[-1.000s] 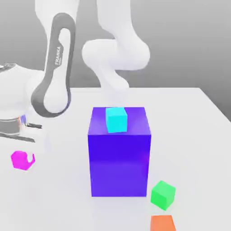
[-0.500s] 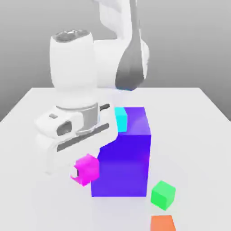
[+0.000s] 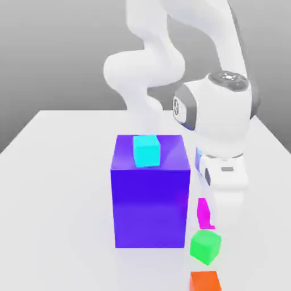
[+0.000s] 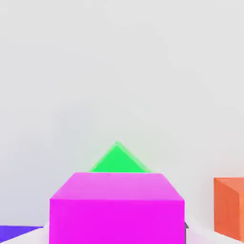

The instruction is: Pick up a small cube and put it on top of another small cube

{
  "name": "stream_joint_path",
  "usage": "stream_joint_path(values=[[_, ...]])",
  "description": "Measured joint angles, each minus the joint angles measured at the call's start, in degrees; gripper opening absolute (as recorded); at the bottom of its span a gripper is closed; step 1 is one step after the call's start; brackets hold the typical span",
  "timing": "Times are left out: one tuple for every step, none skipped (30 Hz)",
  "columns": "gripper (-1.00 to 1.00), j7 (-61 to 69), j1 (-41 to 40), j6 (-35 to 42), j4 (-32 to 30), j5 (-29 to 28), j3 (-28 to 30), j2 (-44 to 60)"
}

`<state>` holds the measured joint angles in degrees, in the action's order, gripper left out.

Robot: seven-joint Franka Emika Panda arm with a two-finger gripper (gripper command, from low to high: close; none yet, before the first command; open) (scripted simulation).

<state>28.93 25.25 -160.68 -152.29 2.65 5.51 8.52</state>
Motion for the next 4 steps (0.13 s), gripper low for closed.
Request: stream_joint_path(values=[[1.00, 0.3, -0.2, -1.4, 0.1, 0.4, -0.2, 1.5], [1.00, 0.3, -0.2, -1.4, 0.1, 0.4, -0.2, 1.5], [1.00, 0.3, -0.2, -1.4, 0.1, 0.4, -0.2, 1.5], [1.00, 0.3, -0.2, -1.4, 0.1, 0.4, -0.2, 1.5]])
